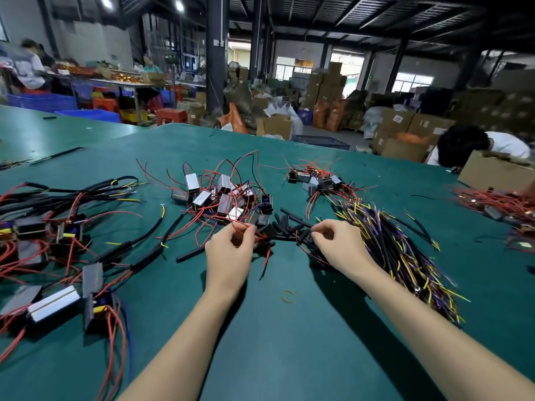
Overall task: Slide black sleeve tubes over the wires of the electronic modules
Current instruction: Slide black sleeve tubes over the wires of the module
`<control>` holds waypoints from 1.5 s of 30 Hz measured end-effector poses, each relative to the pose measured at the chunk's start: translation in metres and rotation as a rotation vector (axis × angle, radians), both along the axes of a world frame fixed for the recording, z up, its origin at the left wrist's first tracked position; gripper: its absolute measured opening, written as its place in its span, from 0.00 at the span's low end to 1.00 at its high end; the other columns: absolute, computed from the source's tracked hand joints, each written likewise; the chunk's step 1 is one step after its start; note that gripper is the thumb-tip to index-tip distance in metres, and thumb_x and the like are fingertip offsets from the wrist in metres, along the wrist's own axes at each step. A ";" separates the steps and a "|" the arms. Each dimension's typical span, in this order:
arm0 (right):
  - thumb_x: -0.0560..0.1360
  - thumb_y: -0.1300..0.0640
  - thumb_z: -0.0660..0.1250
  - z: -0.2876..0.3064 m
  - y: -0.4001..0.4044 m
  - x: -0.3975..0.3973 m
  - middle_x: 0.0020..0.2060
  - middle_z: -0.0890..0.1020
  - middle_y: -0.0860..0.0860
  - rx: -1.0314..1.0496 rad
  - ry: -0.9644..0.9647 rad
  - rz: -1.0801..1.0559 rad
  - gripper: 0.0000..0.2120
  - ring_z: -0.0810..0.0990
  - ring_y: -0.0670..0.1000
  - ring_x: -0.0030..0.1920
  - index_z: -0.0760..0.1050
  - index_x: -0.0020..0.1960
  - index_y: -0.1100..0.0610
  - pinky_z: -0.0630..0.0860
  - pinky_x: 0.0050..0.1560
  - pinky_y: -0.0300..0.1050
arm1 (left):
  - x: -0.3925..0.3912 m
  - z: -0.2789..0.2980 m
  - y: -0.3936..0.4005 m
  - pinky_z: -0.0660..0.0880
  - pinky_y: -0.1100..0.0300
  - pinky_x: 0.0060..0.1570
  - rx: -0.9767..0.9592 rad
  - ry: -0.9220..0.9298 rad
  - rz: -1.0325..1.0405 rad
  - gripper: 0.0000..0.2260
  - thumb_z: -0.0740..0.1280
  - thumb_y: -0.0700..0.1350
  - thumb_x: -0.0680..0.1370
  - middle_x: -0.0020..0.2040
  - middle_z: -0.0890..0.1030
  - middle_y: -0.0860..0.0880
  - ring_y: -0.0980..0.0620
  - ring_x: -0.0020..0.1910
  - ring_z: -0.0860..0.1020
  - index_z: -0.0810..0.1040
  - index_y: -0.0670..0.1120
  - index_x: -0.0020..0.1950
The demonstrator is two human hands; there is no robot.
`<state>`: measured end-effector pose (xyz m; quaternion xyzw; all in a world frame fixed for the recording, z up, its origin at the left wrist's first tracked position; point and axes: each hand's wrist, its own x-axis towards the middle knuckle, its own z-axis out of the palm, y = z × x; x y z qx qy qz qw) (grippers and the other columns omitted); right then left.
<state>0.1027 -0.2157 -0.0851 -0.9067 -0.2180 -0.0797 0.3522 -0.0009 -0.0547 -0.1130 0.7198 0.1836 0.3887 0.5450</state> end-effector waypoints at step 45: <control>0.79 0.54 0.63 0.013 0.010 -0.066 0.37 0.80 0.51 0.570 0.454 0.194 0.06 0.79 0.45 0.30 0.77 0.45 0.53 0.69 0.28 0.33 | -0.033 0.051 -0.017 0.76 0.67 0.46 0.155 -0.297 -0.108 0.08 0.69 0.34 0.75 0.43 0.84 0.49 0.59 0.40 0.81 0.83 0.45 0.48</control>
